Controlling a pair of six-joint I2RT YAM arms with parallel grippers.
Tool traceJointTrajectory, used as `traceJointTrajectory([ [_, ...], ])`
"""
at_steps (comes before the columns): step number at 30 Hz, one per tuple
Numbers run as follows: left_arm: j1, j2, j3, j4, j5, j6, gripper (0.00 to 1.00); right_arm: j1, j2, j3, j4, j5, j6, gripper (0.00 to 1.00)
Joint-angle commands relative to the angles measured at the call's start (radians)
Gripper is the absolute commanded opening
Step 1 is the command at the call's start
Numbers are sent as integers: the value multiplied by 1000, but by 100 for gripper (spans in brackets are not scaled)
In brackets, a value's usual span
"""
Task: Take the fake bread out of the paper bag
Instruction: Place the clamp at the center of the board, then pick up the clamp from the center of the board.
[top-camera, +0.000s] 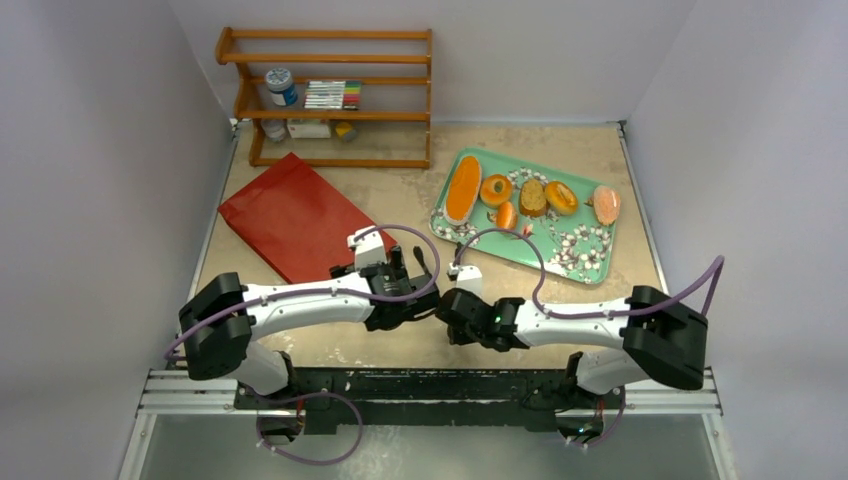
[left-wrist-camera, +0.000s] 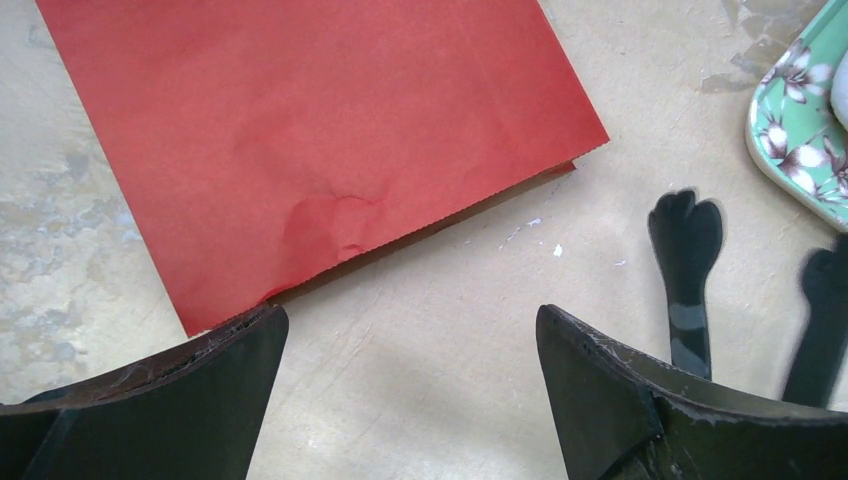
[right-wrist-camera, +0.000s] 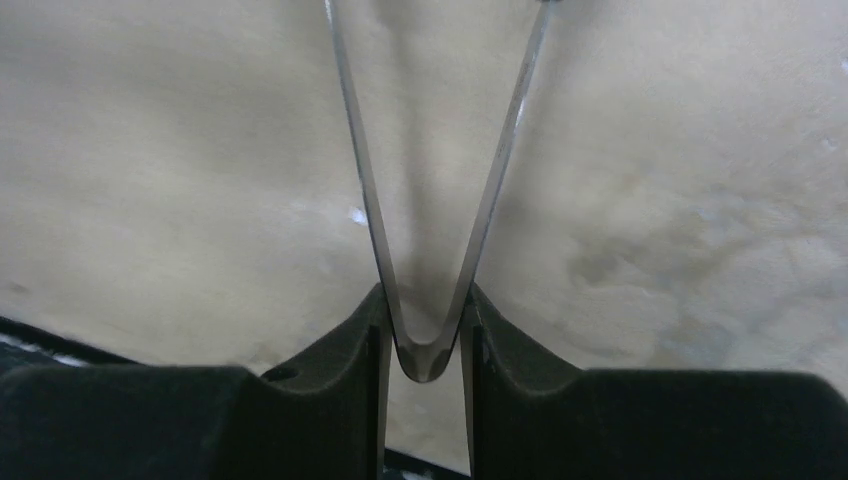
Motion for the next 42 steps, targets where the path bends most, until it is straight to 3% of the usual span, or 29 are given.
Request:
traceJointTrajectory([
  [1,-8,5,-12,25,-39,-62,96,2,92,12,70,-12,65,26],
  [9,-14,2,-8,3,-61,-113,96,2,101,51,34,52,95,63],
  [16,-16,-118,-72,-38,-91,-265,97,0,199,145,-21,103,72,73],
  [22,-14,-153,-119,-54,-88,-317,98,-18,328,229,22,165,19,75],
  [28,-14,-227,-169,-95,-69,-389,98,-52,421,256,96,161,-13,67],
  [33,-14,-284,-175,-138,-78,-424,98,-55,379,248,111,160,-37,34],
  [36,-14,-287,-159,-164,-88,-439,98,-55,305,229,114,165,-66,21],
  [42,-14,-310,-150,-173,-122,-447,98,-51,137,216,68,144,-138,21],
])
